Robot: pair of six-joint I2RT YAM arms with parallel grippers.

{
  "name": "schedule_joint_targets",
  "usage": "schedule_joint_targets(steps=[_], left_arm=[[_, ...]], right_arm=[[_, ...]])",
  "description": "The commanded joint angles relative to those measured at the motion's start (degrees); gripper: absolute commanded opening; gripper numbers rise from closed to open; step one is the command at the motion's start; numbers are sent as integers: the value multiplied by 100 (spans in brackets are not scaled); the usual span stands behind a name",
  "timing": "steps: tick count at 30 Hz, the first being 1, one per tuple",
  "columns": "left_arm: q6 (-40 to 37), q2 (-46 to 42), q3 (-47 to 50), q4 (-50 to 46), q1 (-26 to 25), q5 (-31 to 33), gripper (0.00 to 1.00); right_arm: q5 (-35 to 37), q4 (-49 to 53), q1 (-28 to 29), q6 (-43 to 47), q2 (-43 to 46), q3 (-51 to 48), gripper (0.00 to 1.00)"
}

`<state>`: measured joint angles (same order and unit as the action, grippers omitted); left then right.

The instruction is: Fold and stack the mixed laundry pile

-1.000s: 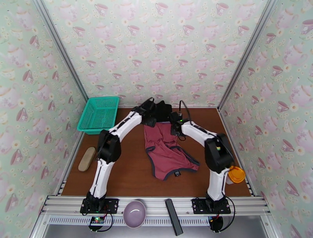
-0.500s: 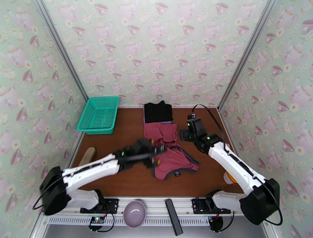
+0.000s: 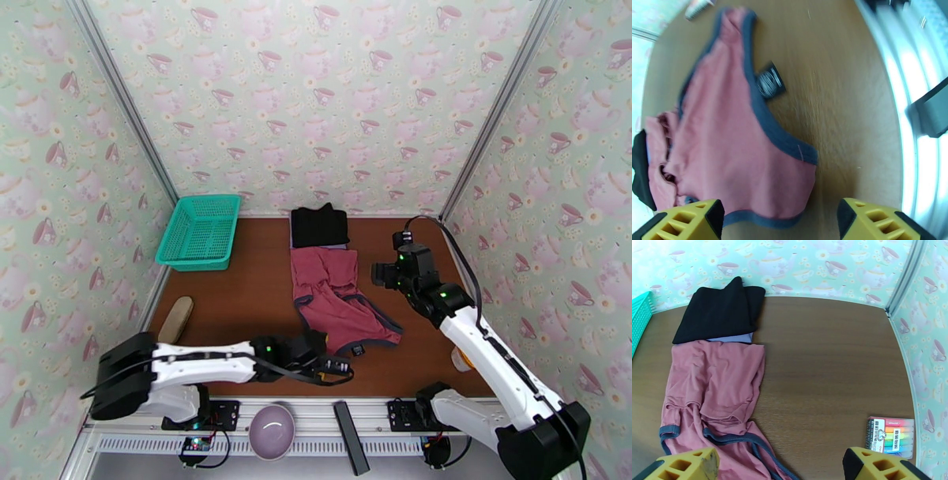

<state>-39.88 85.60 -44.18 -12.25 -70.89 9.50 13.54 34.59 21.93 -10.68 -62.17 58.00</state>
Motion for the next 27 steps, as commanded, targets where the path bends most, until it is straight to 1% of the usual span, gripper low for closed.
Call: schedule_joint_targets(steps=[1, 3, 9, 15, 17, 18, 19, 20, 23, 27], left_arm=[[-152, 233, -189, 471, 165, -12, 76], [-176, 360, -212, 458, 203, -92, 75], [38, 653, -295, 250, 238, -554, 65], [307, 829, -537, -140, 243, -874, 51], [378, 806, -565, -294, 243, -922, 45], [401, 782, -582, -384, 243, -936, 34], [415, 757, -596, -491, 249, -937, 5], [450, 732, -600, -556, 251, -859, 0], [518, 525, -588, -754, 333, -734, 0], [525, -17, -470, -994, 473, -475, 0]], right_arm=[[-139, 66, -16, -12, 91, -113, 87], [-132, 83, -22, -33, 109, -122, 87], [-124, 131, -22, -70, 102, -118, 87], [-115, 177, -25, -42, 82, -63, 87], [-103, 189, -22, -30, 96, -43, 87], [-90, 189, -22, -17, 104, -43, 87], [-76, 190, -23, -13, 103, -44, 87], [-64, 189, -22, -9, 109, -43, 87], [-37, 180, -27, 30, 109, -70, 87], [-41, 170, -22, 179, 118, -87, 88]])
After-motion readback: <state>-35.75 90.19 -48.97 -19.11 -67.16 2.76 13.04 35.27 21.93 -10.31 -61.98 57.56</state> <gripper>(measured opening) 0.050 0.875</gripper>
